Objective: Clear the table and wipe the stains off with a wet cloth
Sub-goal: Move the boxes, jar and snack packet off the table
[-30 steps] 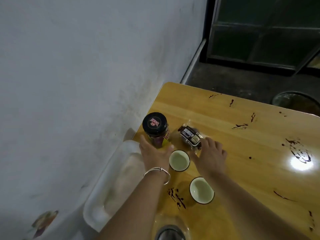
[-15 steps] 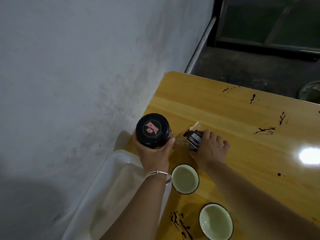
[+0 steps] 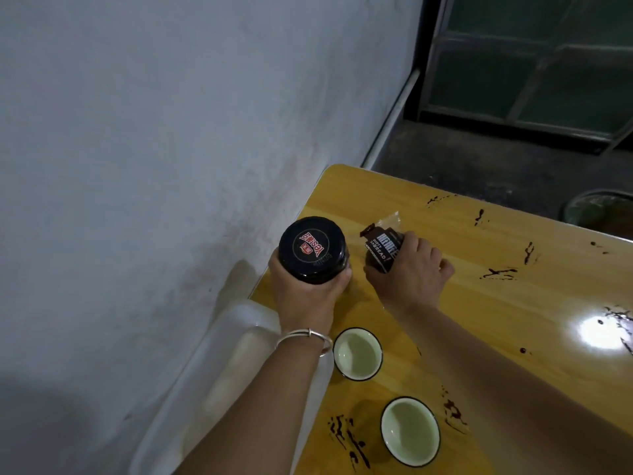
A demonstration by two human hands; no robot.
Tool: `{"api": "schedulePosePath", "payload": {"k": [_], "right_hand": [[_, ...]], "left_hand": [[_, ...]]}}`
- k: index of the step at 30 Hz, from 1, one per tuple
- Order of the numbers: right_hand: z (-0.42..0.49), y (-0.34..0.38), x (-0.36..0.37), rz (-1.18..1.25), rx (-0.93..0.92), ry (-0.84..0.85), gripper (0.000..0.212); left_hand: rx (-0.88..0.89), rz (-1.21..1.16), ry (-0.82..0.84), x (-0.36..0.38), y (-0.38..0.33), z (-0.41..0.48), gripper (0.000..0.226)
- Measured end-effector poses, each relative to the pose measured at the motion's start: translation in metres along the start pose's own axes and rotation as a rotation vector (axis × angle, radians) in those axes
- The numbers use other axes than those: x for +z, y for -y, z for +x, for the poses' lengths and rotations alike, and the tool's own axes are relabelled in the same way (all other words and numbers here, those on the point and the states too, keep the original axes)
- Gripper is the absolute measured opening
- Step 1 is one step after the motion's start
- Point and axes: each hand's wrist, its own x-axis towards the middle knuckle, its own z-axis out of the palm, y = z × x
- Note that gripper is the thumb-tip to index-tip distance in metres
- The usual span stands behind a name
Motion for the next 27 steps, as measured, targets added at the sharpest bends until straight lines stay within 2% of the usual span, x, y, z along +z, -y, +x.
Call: {"api": "schedulePosePath", "payload": {"k": [4,7,10,16,23,27], "right_hand": [[-0.022,0.012,-0.037,0.002,-0.039,-0.027,0.062],[-0.051,0.022,-0.066,0.024,-0.074,0.007,0.071],[-0.091,0.032,-0.098,0.042,-0.108,0.044,0.077],[-0.196,0.044,-0.164,0.105,-0.186,0.112,0.073],[-0.359,0.044,-0.222,0.123,-0.404,0.169,0.066],[-0.441,0.041,-0.24,0.105,-0.528,0.237,0.069]], "left_hand": [[0.026,-0.018,-0.005,-0.024,-0.03,-0.025,0.095],[0.053,-0.002,-0.001,-0.053,-0.049,-0.054,0.093],[0.096,0.005,0.014,-0.089,-0.068,-0.092,0.086],[0.159,-0.023,-0.017,-0.175,-0.089,-0.196,0.082],[0.189,-0.016,-0.136,-0.285,-0.08,-0.35,0.082],[0.155,-0.01,-0.264,-0.335,-0.069,-0.432,0.083]]}}
